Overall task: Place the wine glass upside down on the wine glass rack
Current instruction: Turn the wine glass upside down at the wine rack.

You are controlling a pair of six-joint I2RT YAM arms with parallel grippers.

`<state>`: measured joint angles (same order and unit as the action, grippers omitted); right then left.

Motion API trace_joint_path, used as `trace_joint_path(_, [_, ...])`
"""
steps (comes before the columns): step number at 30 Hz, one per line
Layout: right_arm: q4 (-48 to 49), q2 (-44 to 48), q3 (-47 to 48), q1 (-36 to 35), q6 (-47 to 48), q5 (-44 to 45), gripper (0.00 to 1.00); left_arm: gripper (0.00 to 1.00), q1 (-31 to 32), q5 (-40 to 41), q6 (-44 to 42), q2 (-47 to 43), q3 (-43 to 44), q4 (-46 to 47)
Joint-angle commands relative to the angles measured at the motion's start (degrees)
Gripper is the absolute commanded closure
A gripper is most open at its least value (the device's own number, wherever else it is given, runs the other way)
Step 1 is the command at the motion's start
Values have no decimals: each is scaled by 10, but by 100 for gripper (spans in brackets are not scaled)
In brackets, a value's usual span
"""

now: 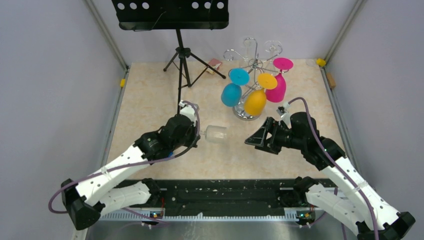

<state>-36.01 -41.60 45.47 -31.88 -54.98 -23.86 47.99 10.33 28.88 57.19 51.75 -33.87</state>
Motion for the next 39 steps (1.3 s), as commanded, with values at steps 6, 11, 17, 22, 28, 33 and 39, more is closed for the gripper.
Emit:
trace_joint_path(6, [55, 3, 4, -7, -16, -8, 27, 100, 0, 29, -255, -119, -61, 53])
trace_joint_path(11, [60, -7, 3, -6, -34, -13, 28, 100, 0, -73, -345, -128, -79, 93])
trace_joint_path(17, [80, -15, -5, -7, -49, -32, 28, 100, 0, -207, -386, -107, -75, 152])
trace_joint_path(22, [125, -11, -28, -7, -77, -48, 28, 100, 4, -296, -435, -76, -57, 188])
trace_joint_path(28, [179, 1, -63, -7, -117, -60, 28, 100, 23, -336, -565, -43, -27, 185])
trace_joint_path(33, [179, 2, -68, -8, -122, -59, 28, 100, 45, -340, -650, -25, -5, 180])
trace_joint_path(39, [207, -5, -83, -7, -142, -69, 32, 100, 95, -284, -765, 1, 22, 178])
